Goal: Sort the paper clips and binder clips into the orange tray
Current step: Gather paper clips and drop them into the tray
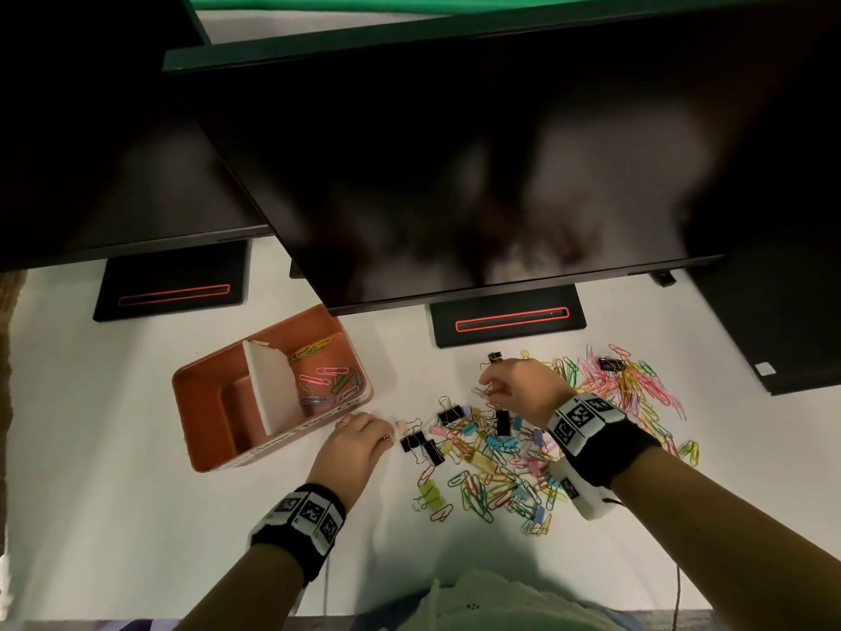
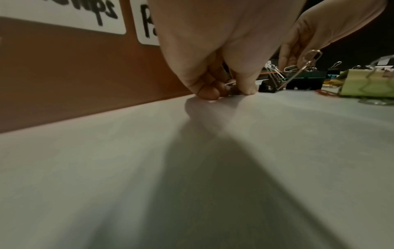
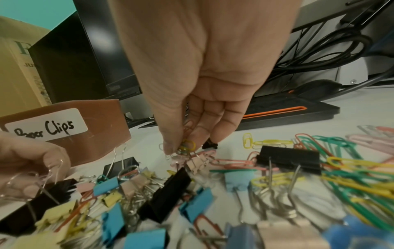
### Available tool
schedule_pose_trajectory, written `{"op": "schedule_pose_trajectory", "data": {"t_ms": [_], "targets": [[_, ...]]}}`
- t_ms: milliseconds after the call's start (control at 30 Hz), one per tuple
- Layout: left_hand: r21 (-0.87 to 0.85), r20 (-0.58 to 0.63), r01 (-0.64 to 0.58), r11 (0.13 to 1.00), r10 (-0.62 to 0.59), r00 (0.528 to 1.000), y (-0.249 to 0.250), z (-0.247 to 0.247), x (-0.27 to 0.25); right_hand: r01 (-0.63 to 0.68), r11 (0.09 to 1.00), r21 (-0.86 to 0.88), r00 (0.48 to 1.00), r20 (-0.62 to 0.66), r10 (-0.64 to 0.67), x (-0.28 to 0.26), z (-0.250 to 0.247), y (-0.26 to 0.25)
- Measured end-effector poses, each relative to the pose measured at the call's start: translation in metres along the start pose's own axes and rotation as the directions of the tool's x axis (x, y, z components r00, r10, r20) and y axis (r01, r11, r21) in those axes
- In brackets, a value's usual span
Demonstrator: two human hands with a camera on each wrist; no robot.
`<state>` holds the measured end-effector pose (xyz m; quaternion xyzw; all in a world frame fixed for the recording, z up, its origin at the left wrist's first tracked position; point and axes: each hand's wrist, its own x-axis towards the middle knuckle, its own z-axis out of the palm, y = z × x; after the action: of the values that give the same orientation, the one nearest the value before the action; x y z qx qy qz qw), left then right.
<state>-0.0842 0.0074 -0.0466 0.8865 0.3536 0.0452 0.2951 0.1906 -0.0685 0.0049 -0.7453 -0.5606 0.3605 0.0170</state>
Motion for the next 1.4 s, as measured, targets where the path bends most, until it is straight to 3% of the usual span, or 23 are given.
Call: {"op": "schedule_pose_trajectory", "data": {"t_ms": [200, 433, 733, 933, 1100, 1167, 1267, 1400], "targets": [[0.002, 0.052, 0.112, 0.994, -0.112, 0.992, 0.009, 0.004, 0.004, -0.001, 0.996, -0.084, 1.000, 0.028, 0.003, 0.003, 0.003, 0.003], [0.002, 0.088, 0.152, 0.988, -0.152, 0.985, 0.008, 0.006, 0.004, -0.030, 0.965, -0.261, 1.000, -0.004, 0.029, 0.011, 0.011, -0.006], [0.034, 0.054, 0.124, 0.992, -0.126, 0.991, 0.011, 0.011, 0.002, 0.125, 0.900, -0.418, 0.992, 0.060, -0.110, 0.010, 0.011, -0.007], [-0.069, 0.071, 0.098, 0.993, -0.093, 0.993, 0.018, -0.006, -0.009, 0.160, 0.954, -0.254, 0.985, -0.020, -0.170, -0.007, -0.006, -0.014], [-0.196, -0.044, -0.041, 0.980, 0.033, 0.998, 0.049, -0.068, -0.023, 0.206, 0.978, 0.032, 0.973, -0.110, -0.201, -0.014, -0.036, -0.047], [-0.192, -0.167, -0.014, 0.981, -0.018, 0.986, 0.053, -0.096, -0.019, 0.276, 0.956, 0.096, 0.950, -0.178, -0.257, -0.009, -0.046, -0.072], [-0.198, -0.308, 0.123, 0.972, -0.181, 0.934, 0.042, -0.126, -0.006, 0.380, 0.909, 0.173, 0.903, -0.281, -0.325, 0.004, -0.053, -0.120], [-0.176, -0.221, 0.340, 0.924, -0.374, 0.901, 0.025, -0.136, 0.012, 0.394, 0.895, 0.211, 0.903, -0.269, -0.334, 0.029, -0.044, -0.177]]}}
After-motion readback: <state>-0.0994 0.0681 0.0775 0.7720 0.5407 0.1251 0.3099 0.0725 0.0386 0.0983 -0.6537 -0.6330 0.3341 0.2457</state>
